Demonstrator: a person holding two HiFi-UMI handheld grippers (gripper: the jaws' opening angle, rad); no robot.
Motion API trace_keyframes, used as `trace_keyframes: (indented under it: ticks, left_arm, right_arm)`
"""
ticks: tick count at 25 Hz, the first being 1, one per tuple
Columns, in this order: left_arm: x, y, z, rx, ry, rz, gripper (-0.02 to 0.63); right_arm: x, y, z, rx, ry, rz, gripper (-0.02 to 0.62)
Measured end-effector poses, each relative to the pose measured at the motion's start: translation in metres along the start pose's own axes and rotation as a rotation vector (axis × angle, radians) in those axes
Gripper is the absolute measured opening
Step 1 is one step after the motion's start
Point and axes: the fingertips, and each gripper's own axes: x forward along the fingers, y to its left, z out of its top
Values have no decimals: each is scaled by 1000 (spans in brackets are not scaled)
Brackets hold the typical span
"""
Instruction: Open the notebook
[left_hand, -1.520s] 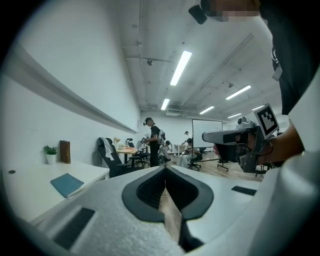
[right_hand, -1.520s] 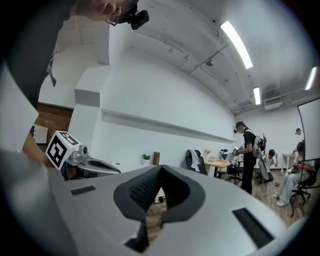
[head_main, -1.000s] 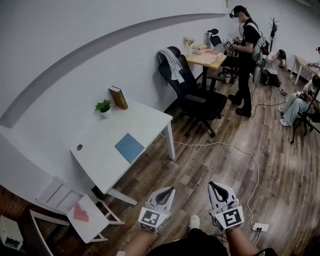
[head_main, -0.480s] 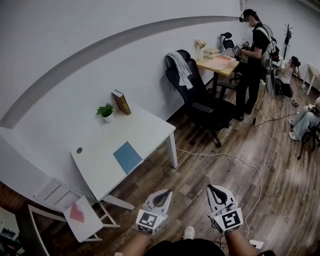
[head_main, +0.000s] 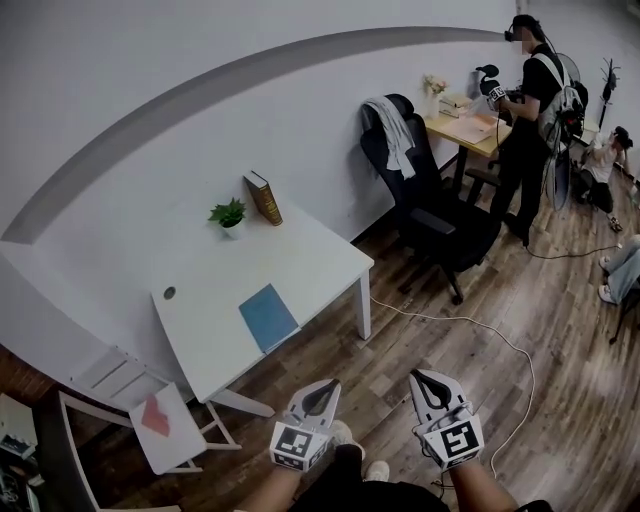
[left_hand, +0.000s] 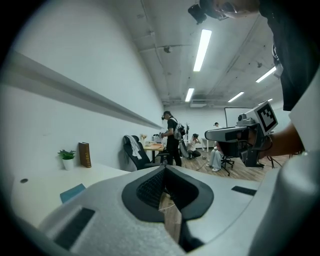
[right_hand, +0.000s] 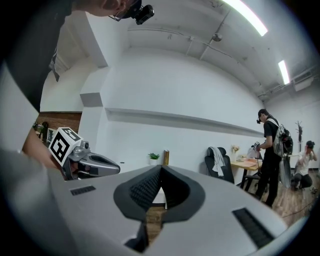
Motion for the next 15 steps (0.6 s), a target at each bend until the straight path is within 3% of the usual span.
trace_keyframes:
  ticks: [15]
  left_arm:
    - [35,170,-8,-18,16,125,5]
  right_arm:
    - [201,19,27,-48,6,187,2]
